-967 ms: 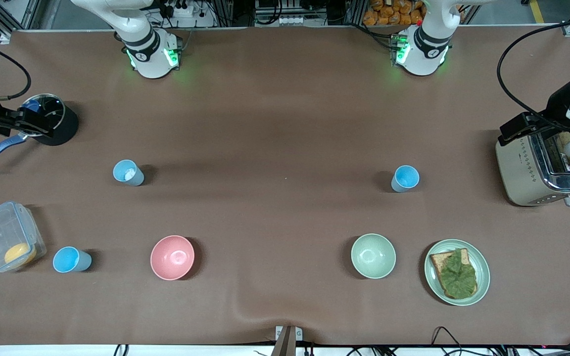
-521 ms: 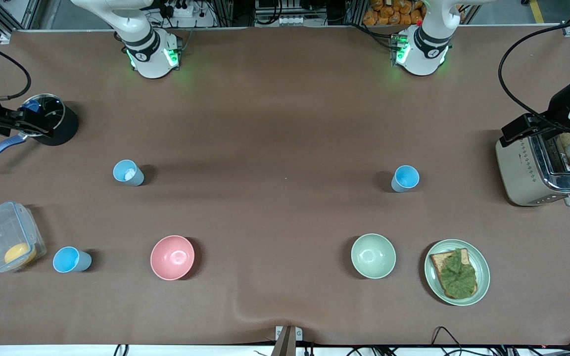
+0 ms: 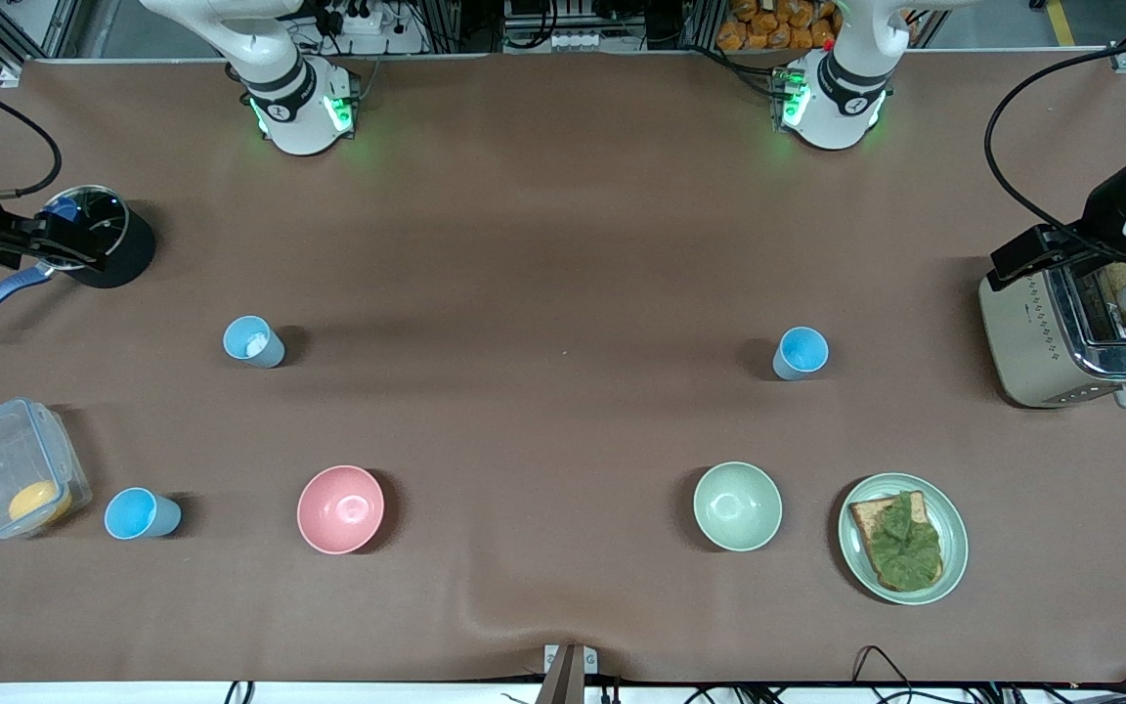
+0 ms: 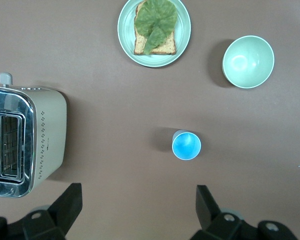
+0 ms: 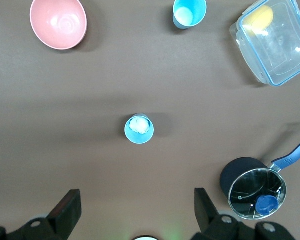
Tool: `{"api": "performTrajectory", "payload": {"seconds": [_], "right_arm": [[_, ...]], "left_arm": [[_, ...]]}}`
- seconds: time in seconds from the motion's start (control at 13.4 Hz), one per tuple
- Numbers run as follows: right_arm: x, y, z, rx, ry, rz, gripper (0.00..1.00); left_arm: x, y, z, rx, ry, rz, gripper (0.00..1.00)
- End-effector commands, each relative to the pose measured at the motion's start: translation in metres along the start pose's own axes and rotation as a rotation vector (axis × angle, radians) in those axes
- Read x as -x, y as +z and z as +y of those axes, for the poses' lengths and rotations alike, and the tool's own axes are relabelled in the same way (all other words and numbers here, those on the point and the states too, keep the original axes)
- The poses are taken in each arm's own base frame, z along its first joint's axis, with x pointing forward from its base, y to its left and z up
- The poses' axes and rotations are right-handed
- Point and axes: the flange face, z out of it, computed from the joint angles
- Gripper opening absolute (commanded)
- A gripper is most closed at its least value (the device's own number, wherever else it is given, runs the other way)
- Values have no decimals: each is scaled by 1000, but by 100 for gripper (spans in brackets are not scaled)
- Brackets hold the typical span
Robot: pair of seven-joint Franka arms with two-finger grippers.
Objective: Stack blue cups with both arms
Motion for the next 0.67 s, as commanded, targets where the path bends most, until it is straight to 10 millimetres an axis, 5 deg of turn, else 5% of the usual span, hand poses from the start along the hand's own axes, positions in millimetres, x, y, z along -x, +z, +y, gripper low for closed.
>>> {"api": "performTrajectory", "payload": {"seconds": [0.0,0.6], "right_arm": [[2,-4,0,2,7,1,100],[2,-2,4,2,10,-6,100]], "left_arm": [[0,-1,-2,-20,-6,14,100],[1,-2,-2,-20,-6,16,100]]}}
